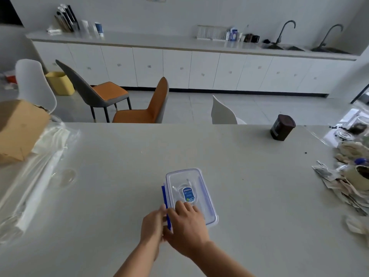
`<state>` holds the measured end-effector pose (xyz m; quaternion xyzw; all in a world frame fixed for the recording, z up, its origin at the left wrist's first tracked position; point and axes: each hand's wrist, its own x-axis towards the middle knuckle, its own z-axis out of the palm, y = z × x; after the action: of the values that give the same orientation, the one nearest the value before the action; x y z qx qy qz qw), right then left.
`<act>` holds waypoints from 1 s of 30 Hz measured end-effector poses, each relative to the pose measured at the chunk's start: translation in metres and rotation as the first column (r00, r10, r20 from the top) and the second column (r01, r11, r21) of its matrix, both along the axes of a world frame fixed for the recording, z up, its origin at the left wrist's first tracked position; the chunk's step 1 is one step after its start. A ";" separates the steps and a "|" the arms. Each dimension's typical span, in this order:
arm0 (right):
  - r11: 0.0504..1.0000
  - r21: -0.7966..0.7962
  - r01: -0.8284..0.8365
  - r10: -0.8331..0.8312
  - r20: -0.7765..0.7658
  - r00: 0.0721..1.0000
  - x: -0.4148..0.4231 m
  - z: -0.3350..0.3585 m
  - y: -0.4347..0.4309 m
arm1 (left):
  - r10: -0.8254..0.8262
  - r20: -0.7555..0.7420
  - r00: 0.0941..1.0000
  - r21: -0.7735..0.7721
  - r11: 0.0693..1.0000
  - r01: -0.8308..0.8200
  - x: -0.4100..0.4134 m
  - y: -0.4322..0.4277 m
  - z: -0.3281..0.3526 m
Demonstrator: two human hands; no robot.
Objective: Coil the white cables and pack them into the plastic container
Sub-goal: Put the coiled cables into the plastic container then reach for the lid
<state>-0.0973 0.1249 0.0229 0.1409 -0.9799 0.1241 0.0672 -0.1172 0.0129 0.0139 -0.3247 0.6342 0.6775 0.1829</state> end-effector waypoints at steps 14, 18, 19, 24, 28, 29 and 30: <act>0.679 -0.259 0.687 -0.517 0.494 0.698 -0.047 -0.016 0.113 | -0.095 -0.130 0.987 -0.105 0.991 0.082 -0.013 0.005 -0.001; 0.654 -0.345 0.673 -0.484 0.492 0.723 -0.040 -0.026 0.105 | -0.072 -0.166 0.983 -0.083 0.995 0.059 -0.014 0.005 0.000; 0.644 -0.377 0.666 -0.473 0.488 0.734 -0.037 -0.025 0.102 | -0.068 -0.167 0.984 -0.079 0.995 0.055 -0.014 0.004 0.000; 0.611 -0.447 0.654 -0.460 0.472 0.752 -0.031 -0.017 0.087 | -0.074 -0.169 0.983 -0.086 0.994 0.060 -0.015 0.004 -0.005; 0.596 -0.430 0.678 -0.515 0.443 0.734 -0.039 -0.012 0.087 | -0.116 -0.152 0.982 -0.111 0.989 0.099 -0.017 0.005 -0.010; 0.601 -0.407 0.688 -0.529 0.442 0.724 -0.039 -0.012 0.086 | -0.117 -0.148 0.982 -0.123 0.987 0.099 -0.017 0.005 -0.009; 0.603 -0.394 0.694 -0.534 0.447 0.718 -0.040 -0.013 0.086 | -0.117 -0.150 0.982 -0.139 0.986 0.096 -0.017 0.005 -0.009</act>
<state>-0.1371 0.2111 0.0099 -0.2524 -0.8898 0.3802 0.0013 -0.1341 0.0184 0.0052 -0.2468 0.7064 0.6470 0.1465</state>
